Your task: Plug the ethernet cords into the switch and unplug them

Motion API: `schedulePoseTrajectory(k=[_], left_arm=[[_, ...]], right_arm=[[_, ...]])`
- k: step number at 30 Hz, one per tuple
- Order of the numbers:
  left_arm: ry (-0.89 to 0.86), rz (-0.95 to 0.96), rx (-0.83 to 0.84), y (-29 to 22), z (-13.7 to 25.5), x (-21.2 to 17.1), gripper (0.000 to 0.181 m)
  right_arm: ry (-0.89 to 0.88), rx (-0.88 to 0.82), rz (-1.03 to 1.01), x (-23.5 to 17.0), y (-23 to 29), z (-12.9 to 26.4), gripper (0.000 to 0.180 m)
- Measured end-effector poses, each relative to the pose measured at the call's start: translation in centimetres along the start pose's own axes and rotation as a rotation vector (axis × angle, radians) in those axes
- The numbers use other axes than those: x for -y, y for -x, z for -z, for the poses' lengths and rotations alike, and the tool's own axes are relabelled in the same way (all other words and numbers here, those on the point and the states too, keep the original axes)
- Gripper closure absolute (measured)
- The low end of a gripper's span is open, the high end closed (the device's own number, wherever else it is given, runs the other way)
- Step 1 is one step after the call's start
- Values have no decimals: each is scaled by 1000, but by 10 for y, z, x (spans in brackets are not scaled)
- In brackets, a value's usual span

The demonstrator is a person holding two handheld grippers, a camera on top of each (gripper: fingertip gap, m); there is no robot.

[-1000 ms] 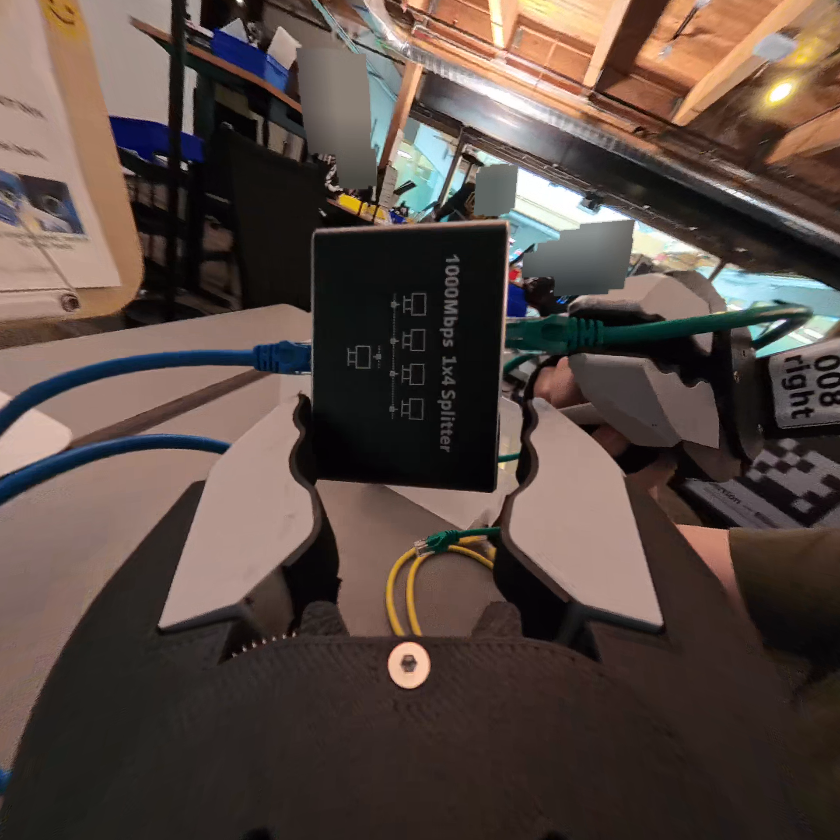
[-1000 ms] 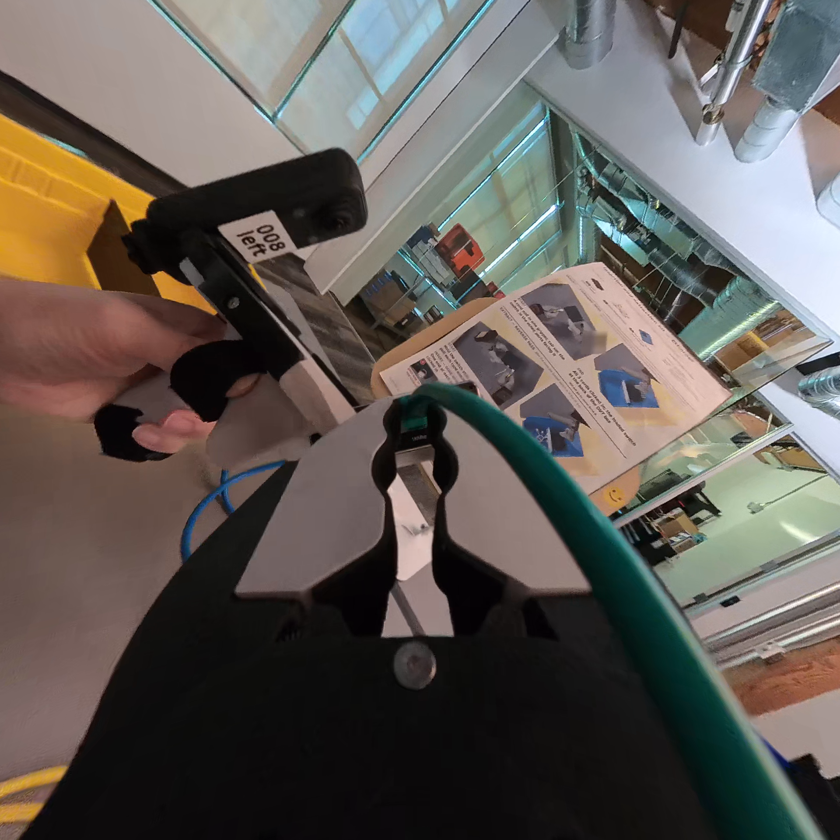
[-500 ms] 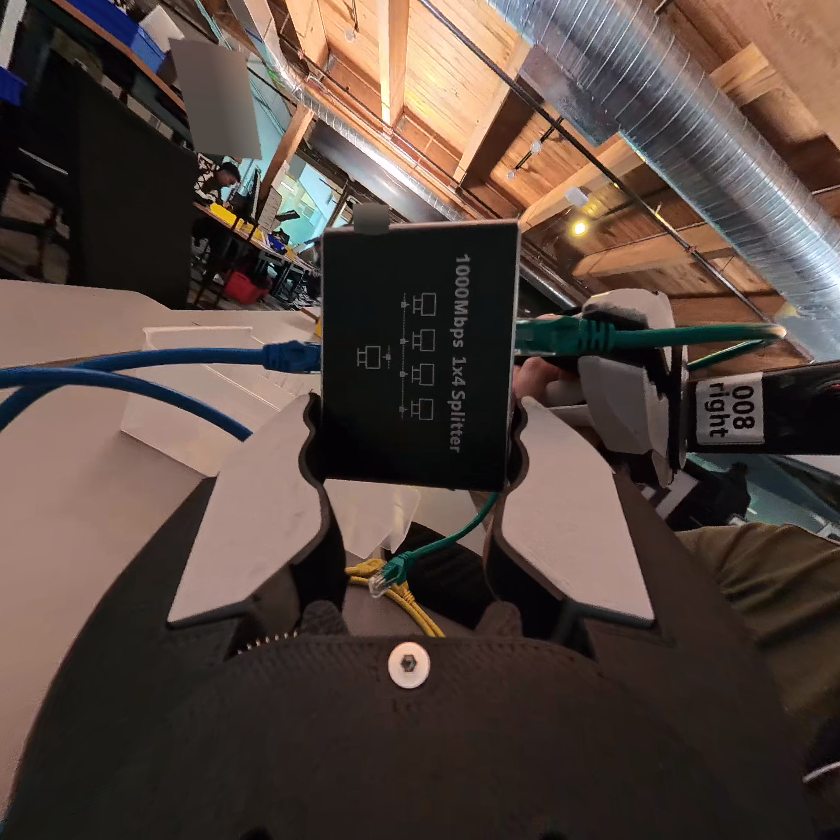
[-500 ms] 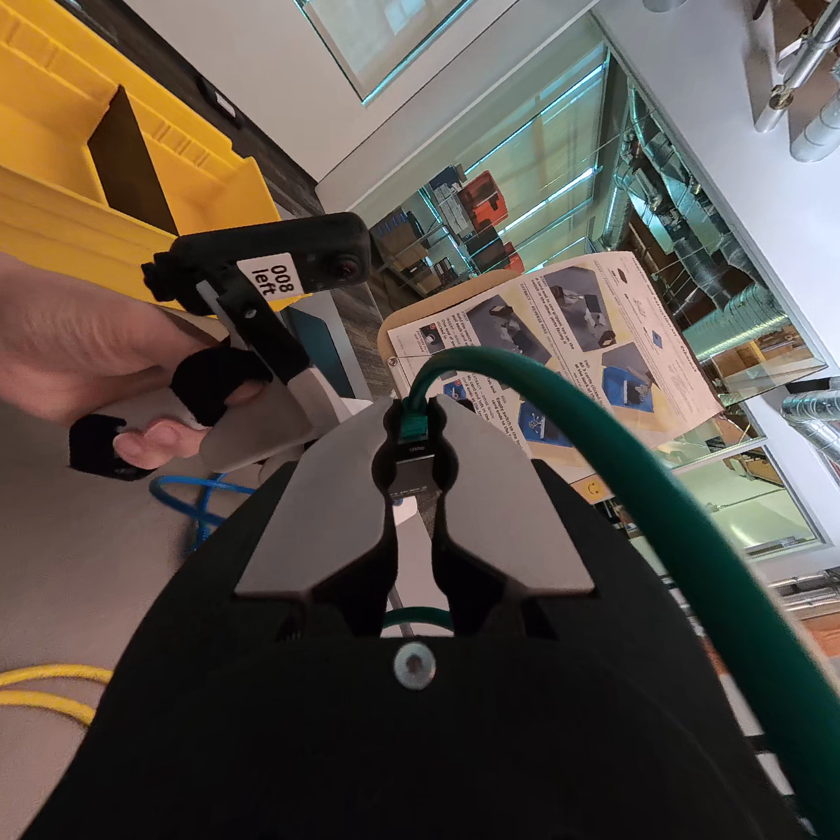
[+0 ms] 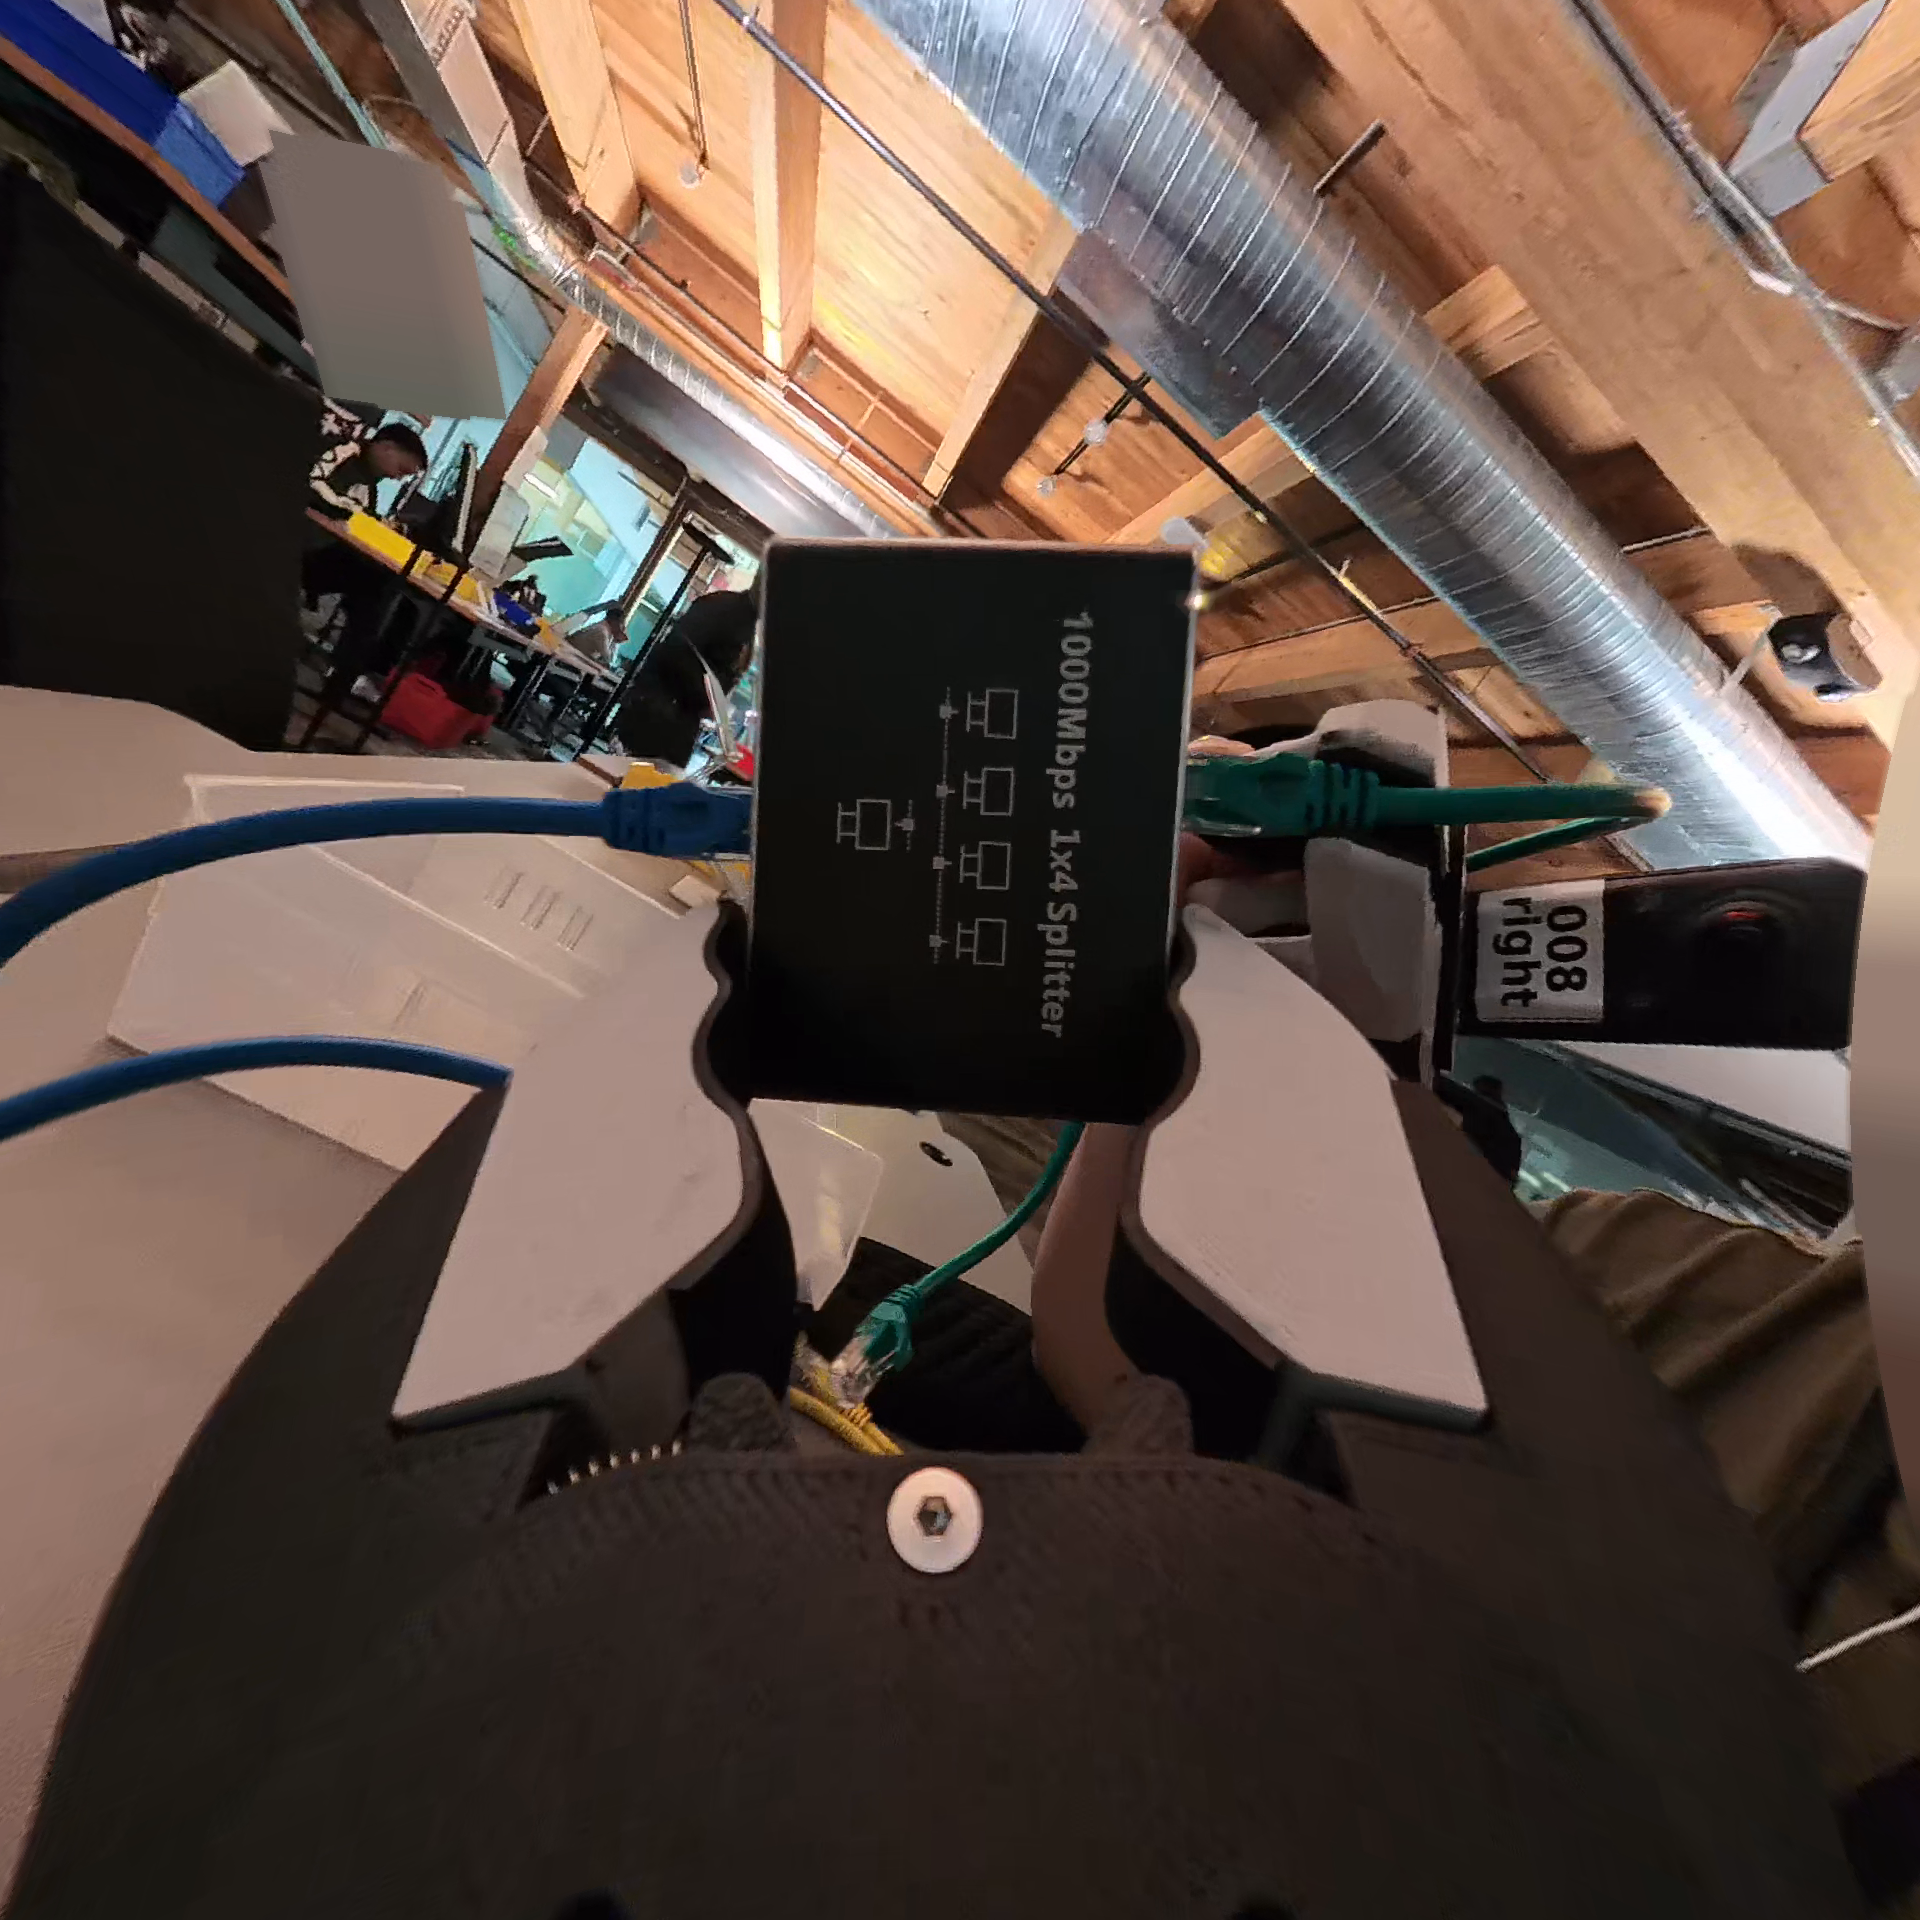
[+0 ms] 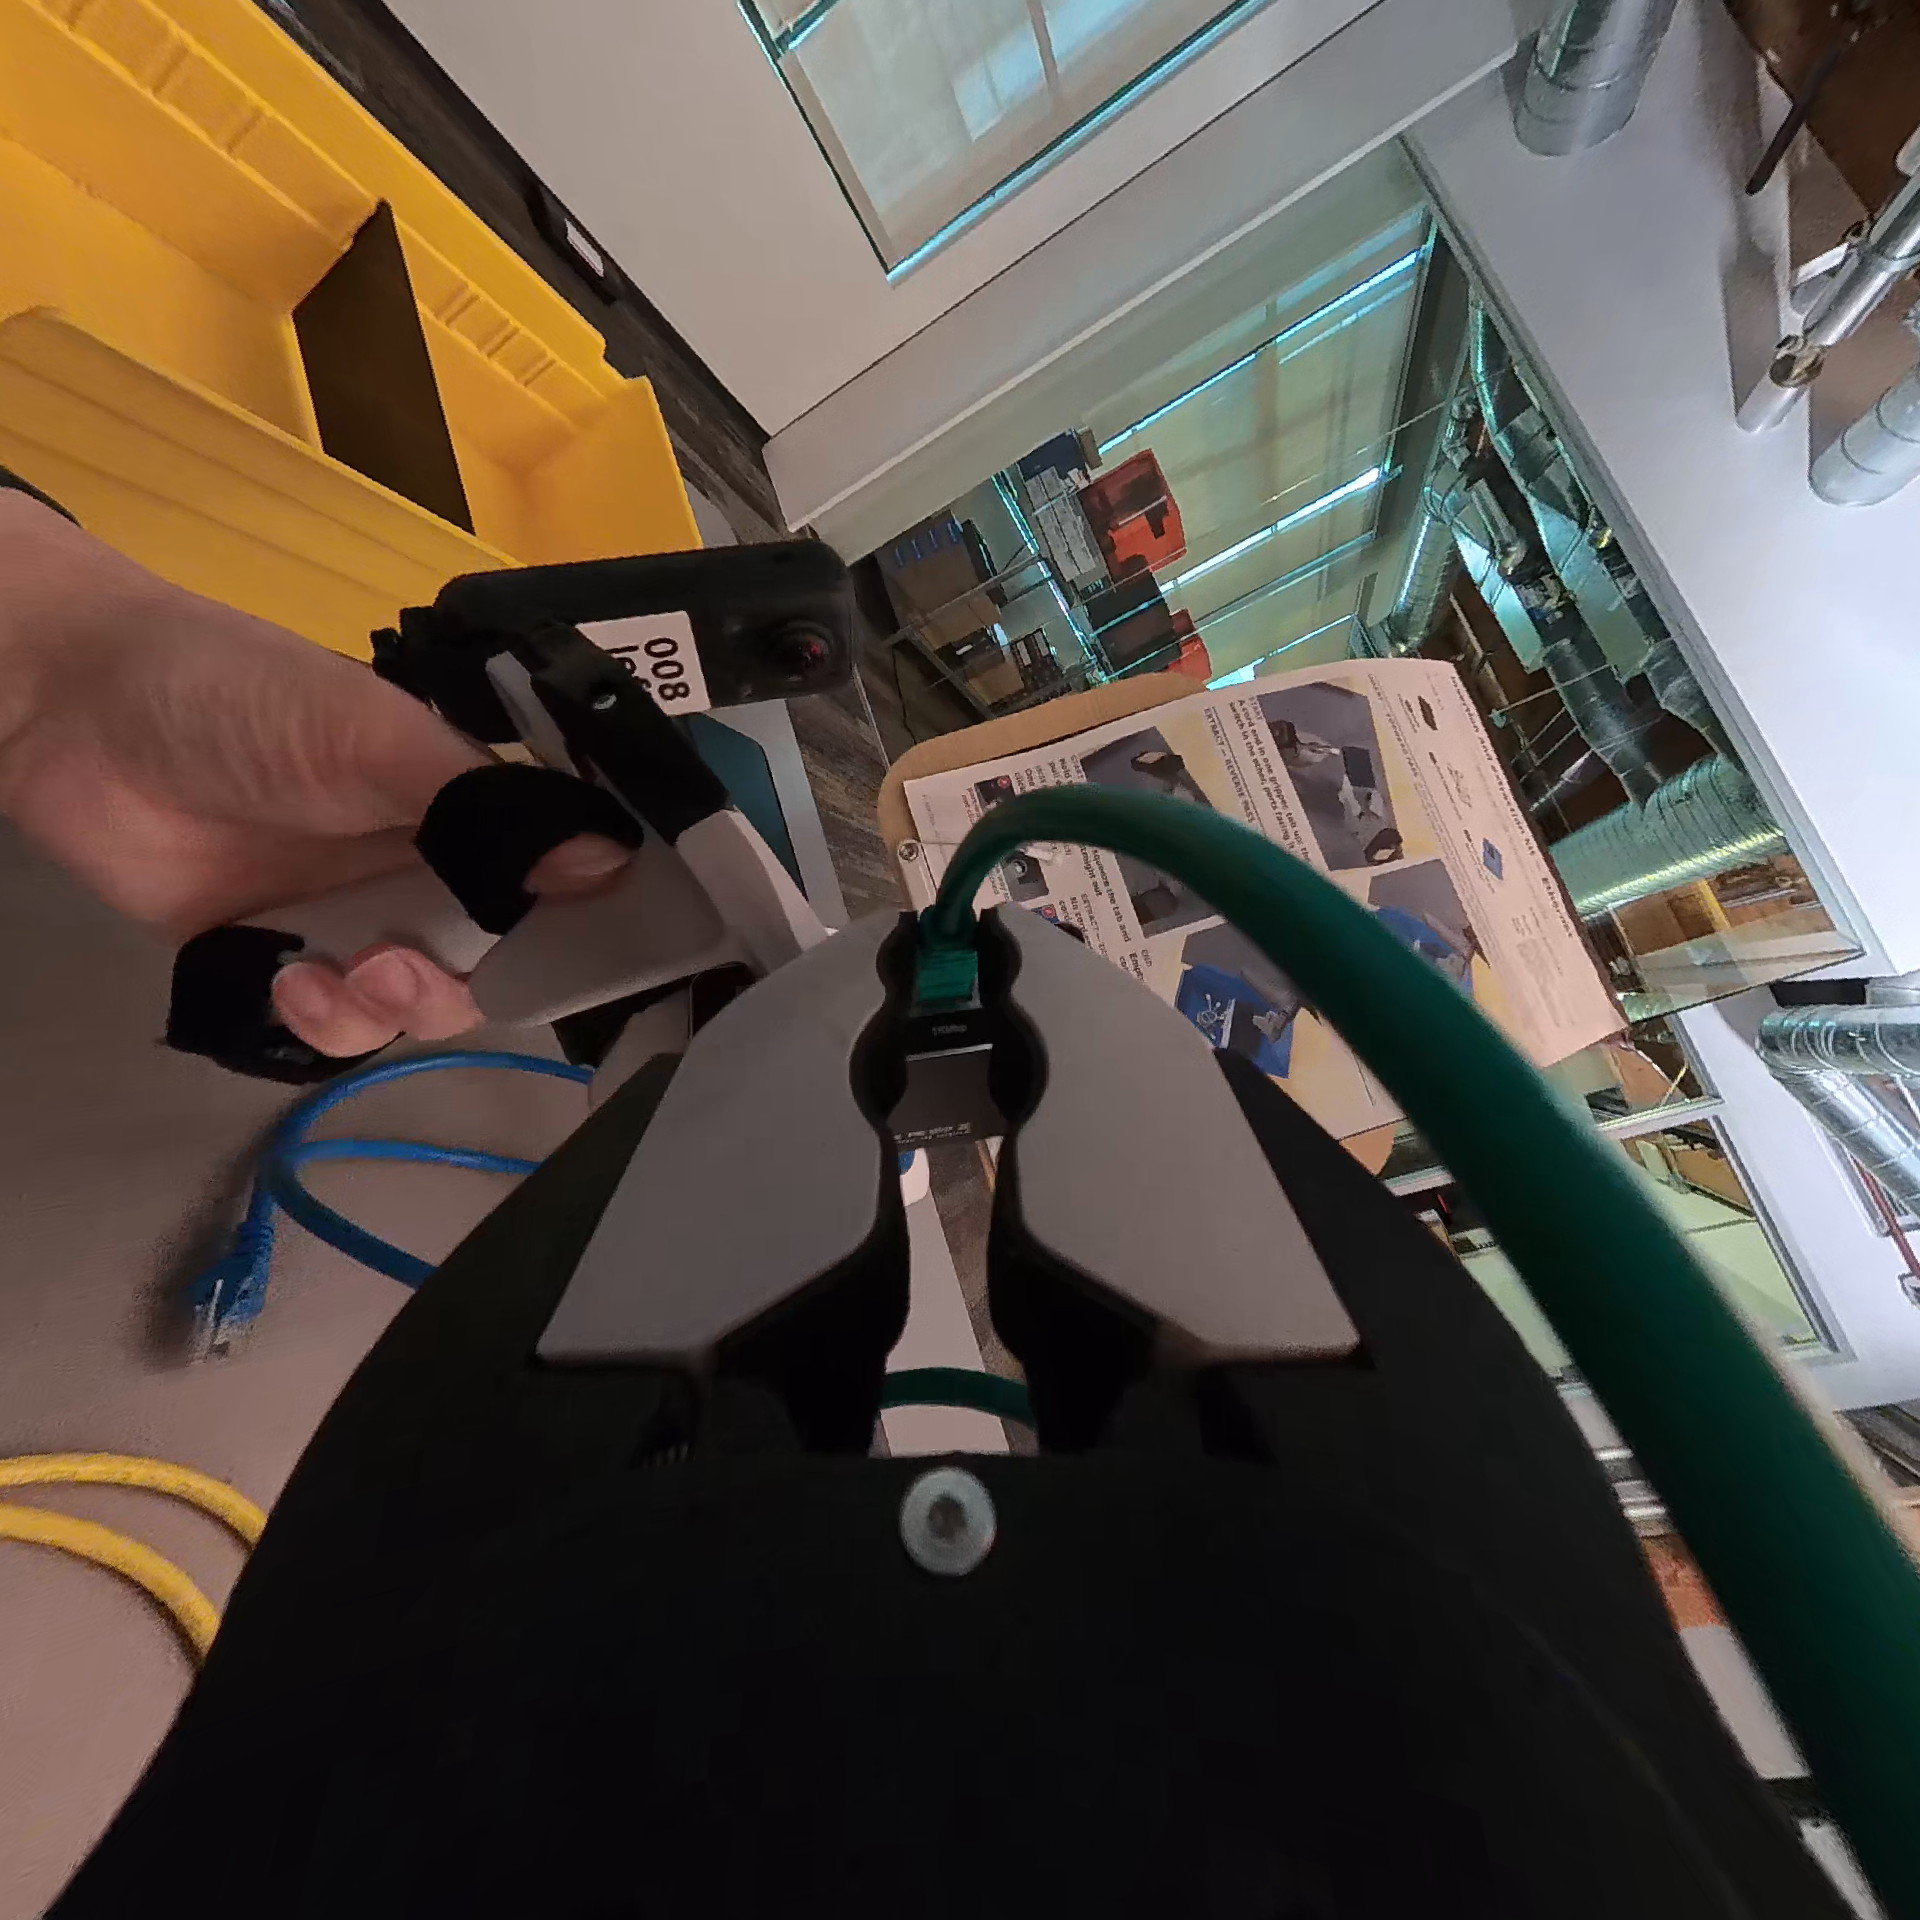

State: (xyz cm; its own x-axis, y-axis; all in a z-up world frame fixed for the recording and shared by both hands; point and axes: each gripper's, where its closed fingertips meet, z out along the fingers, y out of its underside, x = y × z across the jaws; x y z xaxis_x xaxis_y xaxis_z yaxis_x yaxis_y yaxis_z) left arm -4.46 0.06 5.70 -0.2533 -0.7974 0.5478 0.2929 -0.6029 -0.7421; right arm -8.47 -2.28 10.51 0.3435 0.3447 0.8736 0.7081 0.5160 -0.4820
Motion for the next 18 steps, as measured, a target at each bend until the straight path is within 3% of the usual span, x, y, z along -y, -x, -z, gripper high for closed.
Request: schedulePoseTrajectory(k=[18], left_arm=[[-18, -363, 234, -18, 4, 23, 107]], right_arm=[[-40, -33, -76, 14, -12, 13, 170]])
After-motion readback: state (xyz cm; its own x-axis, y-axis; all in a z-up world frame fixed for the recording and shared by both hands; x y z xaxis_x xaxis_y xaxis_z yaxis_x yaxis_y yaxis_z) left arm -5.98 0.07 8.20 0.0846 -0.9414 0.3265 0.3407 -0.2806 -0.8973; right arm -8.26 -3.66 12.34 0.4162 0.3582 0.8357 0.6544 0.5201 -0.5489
